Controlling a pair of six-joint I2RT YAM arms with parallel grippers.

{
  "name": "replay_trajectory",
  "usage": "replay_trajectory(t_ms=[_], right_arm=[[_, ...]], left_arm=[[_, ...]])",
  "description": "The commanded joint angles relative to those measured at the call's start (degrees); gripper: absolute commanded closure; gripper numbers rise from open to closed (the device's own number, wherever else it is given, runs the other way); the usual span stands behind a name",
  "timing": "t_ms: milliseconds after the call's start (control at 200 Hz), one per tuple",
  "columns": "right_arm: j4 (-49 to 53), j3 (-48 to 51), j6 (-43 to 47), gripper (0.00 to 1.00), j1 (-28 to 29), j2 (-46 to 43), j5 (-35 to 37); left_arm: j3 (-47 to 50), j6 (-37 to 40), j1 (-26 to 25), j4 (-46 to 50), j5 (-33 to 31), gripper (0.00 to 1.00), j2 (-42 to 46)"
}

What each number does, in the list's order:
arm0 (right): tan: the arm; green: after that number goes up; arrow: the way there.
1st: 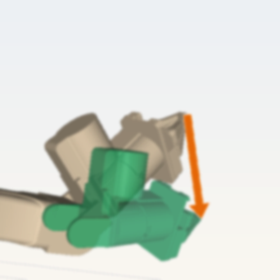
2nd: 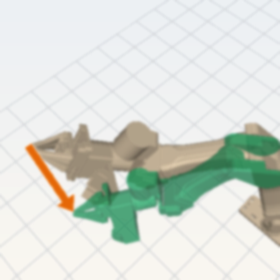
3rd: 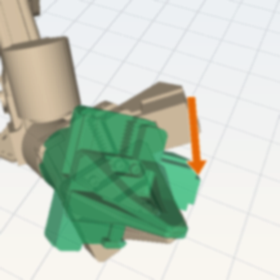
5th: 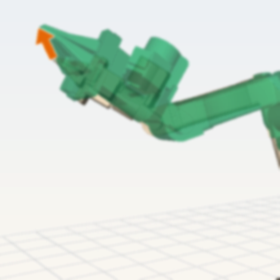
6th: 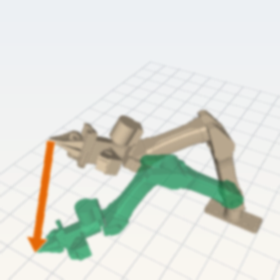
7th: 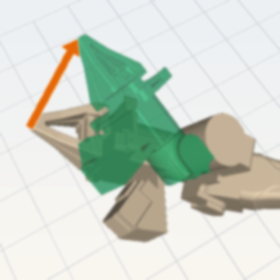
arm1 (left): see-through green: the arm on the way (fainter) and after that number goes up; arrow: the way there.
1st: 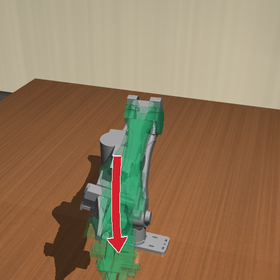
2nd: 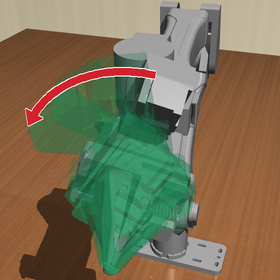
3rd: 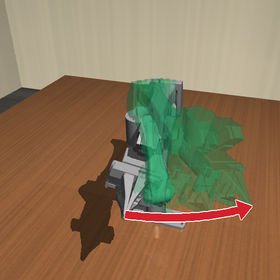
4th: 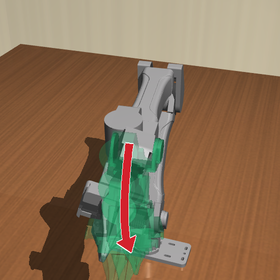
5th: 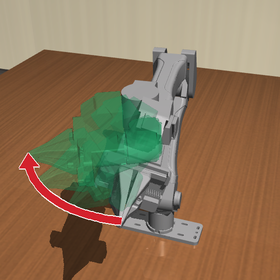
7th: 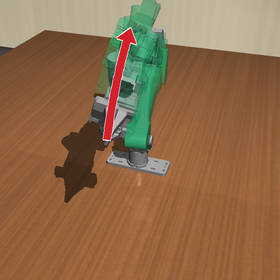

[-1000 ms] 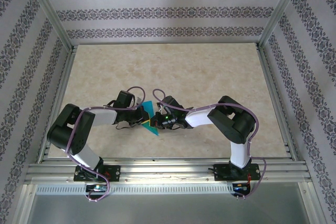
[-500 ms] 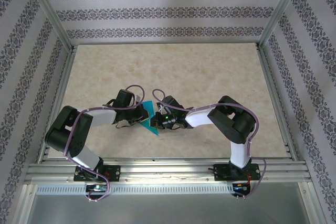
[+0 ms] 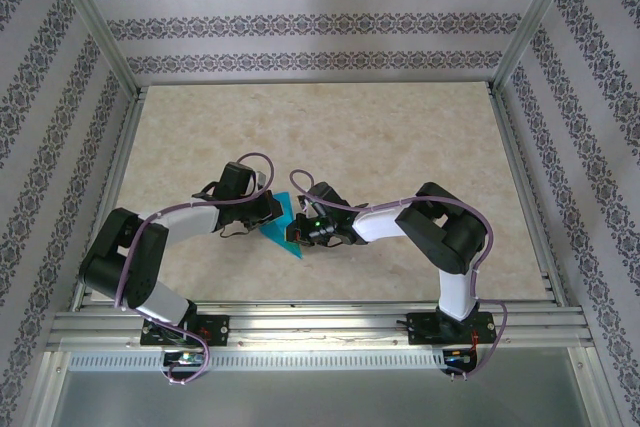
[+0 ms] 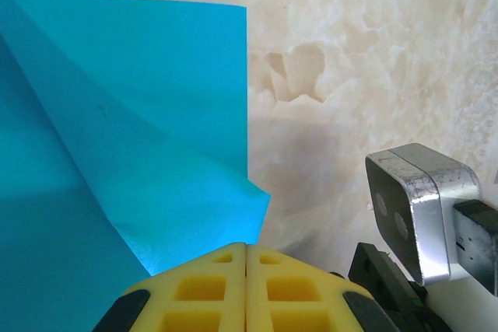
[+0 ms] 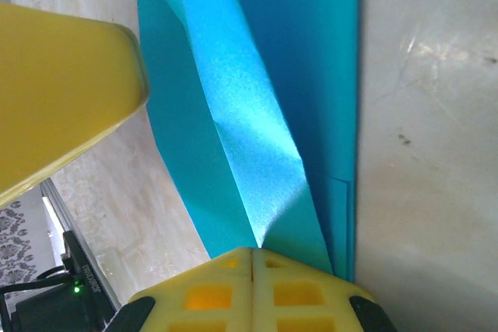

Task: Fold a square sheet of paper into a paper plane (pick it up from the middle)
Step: Fourth fold the wing at the center of the table.

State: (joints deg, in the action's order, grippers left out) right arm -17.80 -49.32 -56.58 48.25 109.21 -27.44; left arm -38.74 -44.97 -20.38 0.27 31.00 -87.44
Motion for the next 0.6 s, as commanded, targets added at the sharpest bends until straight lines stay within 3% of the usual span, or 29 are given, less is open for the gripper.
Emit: replay_trajectory(t_ms=[0,595], right_arm=[[9.90,2.38,1.75,1.00,0.35,1.79,3.01],[10.55,0.71,1.42,1.00,0.28,2.85,3.45]], left_arm=[[-1.51,1.72,0.71,1.71,-0.01,0.92,-0.36],[-2.50,3.30,3.08,3.26,0.66,0.93,-0.21]])
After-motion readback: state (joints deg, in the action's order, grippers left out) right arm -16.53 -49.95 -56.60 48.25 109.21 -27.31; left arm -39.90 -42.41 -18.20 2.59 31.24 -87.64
